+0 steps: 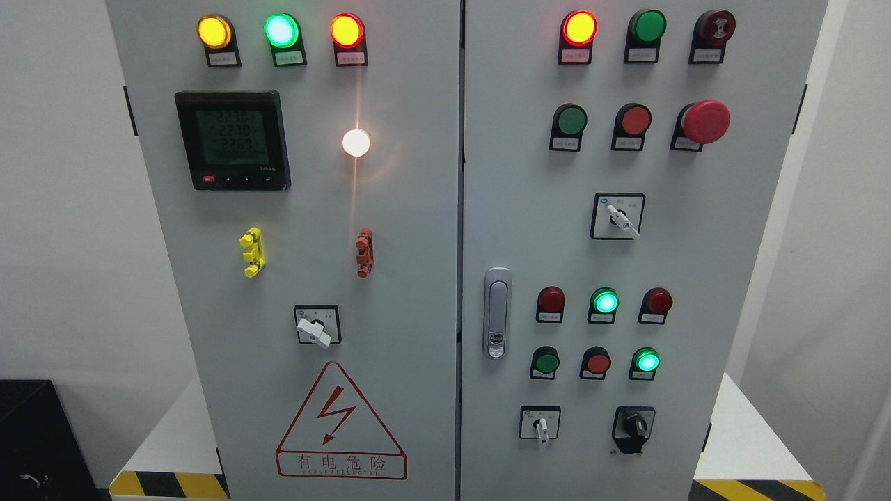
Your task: Flip black knob to close circuit
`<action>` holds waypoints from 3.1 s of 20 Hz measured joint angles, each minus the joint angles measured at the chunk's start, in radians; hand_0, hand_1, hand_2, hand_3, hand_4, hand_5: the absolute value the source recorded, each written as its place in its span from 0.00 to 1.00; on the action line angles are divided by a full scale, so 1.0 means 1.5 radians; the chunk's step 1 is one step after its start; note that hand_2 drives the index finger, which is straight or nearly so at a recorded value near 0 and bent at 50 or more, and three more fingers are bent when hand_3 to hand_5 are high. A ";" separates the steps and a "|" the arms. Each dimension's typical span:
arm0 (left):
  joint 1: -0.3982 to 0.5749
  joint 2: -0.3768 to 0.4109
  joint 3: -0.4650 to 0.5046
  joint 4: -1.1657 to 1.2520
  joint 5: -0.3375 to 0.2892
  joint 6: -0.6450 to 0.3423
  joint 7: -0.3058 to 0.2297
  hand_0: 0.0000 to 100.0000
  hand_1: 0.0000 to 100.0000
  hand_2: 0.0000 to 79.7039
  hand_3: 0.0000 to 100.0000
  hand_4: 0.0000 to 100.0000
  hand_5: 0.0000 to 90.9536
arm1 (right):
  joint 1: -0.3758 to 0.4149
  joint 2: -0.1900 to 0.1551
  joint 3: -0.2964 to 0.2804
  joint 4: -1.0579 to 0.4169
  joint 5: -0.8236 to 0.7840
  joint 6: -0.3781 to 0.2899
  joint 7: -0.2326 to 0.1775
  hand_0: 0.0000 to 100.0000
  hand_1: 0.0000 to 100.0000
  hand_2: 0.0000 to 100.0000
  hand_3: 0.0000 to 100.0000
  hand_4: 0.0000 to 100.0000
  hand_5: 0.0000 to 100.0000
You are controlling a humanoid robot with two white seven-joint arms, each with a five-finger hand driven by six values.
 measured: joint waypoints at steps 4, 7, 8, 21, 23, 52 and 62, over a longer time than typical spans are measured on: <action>0.000 0.000 0.000 0.000 0.000 0.000 0.000 0.12 0.56 0.00 0.00 0.00 0.00 | -0.004 0.000 0.000 0.001 0.000 0.000 0.003 0.03 0.22 0.00 0.00 0.00 0.00; 0.000 0.000 0.000 0.000 0.000 0.000 0.000 0.12 0.56 0.00 0.00 0.00 0.00 | -0.006 0.000 0.000 0.003 0.000 -0.001 0.003 0.03 0.22 0.00 0.00 0.00 0.00; 0.000 0.000 0.000 0.000 0.000 0.000 0.000 0.12 0.56 0.00 0.00 0.00 0.00 | -0.007 0.000 0.000 0.004 0.000 -0.001 0.003 0.03 0.22 0.00 0.00 0.00 0.00; 0.000 0.000 0.000 0.000 0.000 0.000 0.000 0.12 0.56 0.00 0.00 0.00 0.00 | -0.037 0.001 -0.034 0.020 0.000 -0.074 0.077 0.00 0.15 0.00 0.00 0.00 0.00; 0.000 0.000 0.000 0.000 0.000 0.000 0.000 0.12 0.56 0.00 0.00 0.00 0.00 | -0.039 0.000 -0.040 0.019 0.000 -0.102 0.083 0.00 0.15 0.00 0.00 0.00 0.00; 0.000 0.000 0.000 0.000 0.000 0.000 -0.002 0.12 0.56 0.00 0.00 0.00 0.00 | 0.006 -0.004 -0.086 -0.365 0.149 -0.223 0.008 0.00 0.15 0.33 0.55 0.51 0.50; 0.000 0.000 0.000 0.000 0.000 0.000 0.000 0.12 0.56 0.00 0.00 0.00 0.00 | 0.007 -0.012 -0.102 -0.503 0.364 -0.225 -0.108 0.00 0.15 0.50 0.70 0.65 0.74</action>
